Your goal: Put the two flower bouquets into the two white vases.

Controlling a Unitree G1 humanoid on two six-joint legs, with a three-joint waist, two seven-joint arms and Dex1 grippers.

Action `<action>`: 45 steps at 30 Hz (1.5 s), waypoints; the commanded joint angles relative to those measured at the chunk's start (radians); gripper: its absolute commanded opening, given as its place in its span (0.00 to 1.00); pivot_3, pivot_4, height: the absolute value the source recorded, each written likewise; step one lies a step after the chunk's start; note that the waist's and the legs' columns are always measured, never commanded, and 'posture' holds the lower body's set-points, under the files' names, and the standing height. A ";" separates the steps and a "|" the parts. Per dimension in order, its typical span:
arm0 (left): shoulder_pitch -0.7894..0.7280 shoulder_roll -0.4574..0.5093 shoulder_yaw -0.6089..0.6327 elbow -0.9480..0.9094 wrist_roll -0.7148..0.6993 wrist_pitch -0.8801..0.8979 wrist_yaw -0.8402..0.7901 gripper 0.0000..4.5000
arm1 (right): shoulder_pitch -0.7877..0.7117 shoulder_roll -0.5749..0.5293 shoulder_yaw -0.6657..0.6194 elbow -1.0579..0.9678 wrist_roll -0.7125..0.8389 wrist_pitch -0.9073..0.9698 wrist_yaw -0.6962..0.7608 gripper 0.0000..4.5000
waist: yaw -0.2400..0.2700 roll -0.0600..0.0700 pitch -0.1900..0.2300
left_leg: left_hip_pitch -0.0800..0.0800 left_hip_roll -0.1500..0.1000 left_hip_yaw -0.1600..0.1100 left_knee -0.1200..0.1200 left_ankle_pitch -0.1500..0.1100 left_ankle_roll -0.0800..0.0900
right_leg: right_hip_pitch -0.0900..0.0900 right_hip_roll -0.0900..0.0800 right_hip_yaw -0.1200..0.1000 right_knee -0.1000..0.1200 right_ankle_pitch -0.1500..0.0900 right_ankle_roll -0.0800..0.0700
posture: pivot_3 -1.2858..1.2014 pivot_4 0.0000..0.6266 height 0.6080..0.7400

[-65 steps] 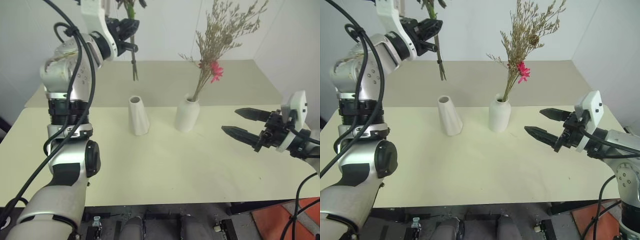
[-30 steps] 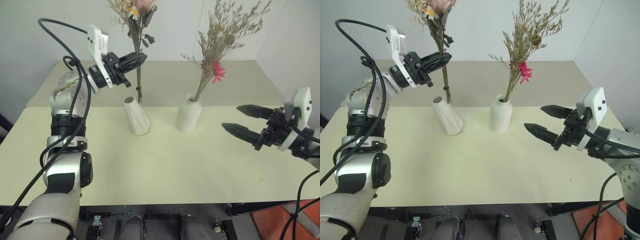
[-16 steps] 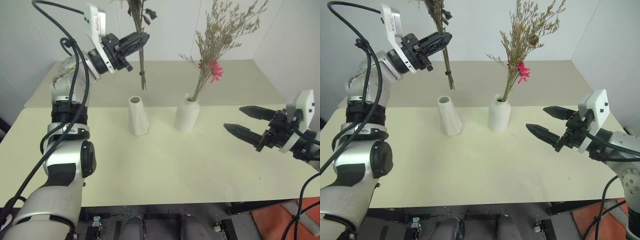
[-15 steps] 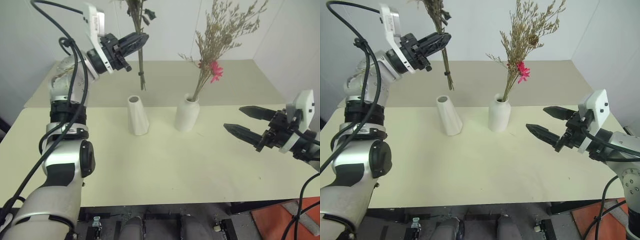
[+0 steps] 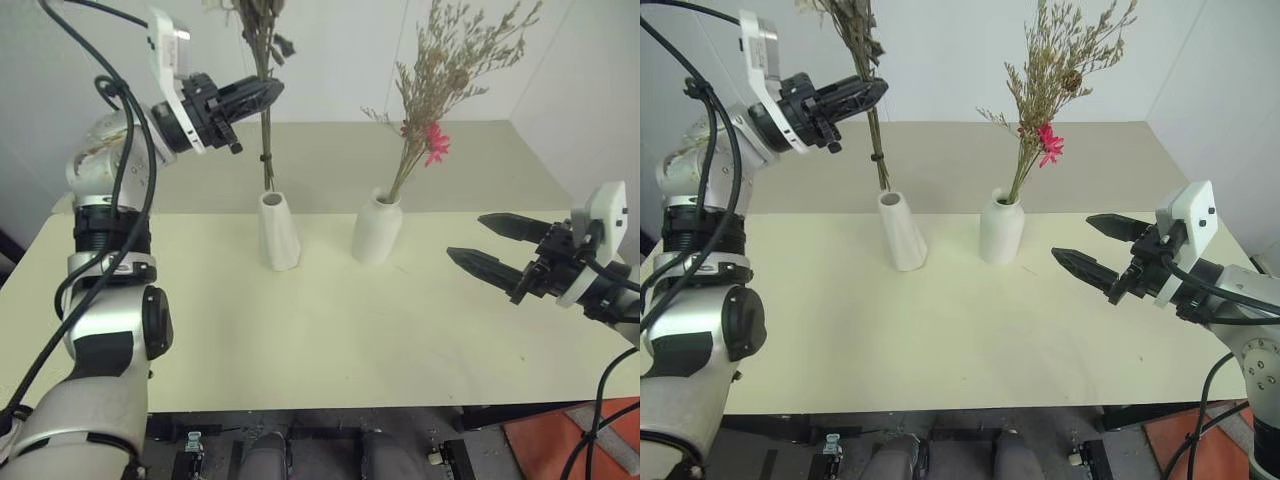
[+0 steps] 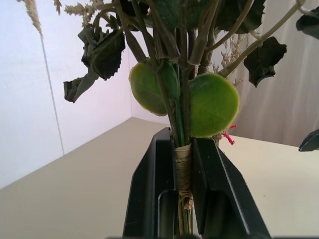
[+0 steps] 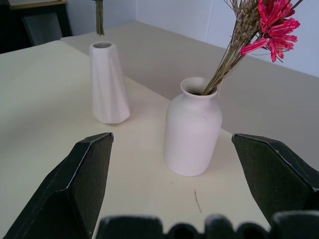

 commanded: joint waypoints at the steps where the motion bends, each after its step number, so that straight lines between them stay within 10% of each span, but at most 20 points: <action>1: -0.006 0.000 0.000 -0.038 -0.007 0.000 0.003 0.03 | 0.003 -0.002 -0.040 -0.033 0.027 -0.012 -0.006 1.00 | 0.000 0.000 0.000 | 0.000 0.000 0.000 0.000 0.000 0.000 | 0.000 0.000 0.000 0.000 0.000 0.000 | 0.52 0.24 1.00; 45: 0.252 -0.023 -0.038 -0.279 -0.013 0.088 0.139 0.03 | 0.032 -0.008 -0.055 -0.052 0.058 -0.011 -0.039 1.00 | -0.002 0.000 0.000 | 0.000 0.000 0.000 0.000 0.000 0.000 | 0.000 0.000 0.000 0.000 0.000 0.000 | 0.52 0.24 1.00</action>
